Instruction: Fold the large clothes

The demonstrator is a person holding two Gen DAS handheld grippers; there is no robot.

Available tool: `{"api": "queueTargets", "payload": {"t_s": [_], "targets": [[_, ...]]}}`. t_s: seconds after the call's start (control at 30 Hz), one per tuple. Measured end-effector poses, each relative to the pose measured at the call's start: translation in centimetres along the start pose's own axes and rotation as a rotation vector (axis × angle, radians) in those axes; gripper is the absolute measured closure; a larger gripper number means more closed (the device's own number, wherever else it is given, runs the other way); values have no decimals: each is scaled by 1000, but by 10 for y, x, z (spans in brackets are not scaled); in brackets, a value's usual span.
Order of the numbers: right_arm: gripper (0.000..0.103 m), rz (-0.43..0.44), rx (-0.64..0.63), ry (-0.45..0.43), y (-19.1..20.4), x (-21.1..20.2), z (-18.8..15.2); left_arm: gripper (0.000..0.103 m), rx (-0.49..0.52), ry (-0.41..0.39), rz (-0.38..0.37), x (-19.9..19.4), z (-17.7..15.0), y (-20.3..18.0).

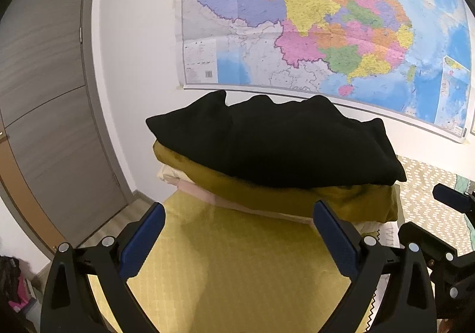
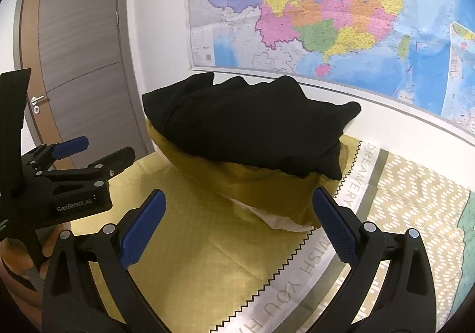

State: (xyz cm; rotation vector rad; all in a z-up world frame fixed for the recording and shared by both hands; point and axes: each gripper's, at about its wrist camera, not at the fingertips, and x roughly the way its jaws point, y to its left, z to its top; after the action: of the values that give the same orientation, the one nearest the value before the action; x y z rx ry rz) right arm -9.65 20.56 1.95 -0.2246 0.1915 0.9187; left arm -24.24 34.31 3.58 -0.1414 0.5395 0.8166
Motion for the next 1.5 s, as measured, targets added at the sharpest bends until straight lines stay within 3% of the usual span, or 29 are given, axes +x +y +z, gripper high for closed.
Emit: {"api": "queueTargets", "payload": {"t_s": [1.5], "targets": [[6,1,26,22,9,-7,-16,7,12,44,8,-4,-17,-4]]}}
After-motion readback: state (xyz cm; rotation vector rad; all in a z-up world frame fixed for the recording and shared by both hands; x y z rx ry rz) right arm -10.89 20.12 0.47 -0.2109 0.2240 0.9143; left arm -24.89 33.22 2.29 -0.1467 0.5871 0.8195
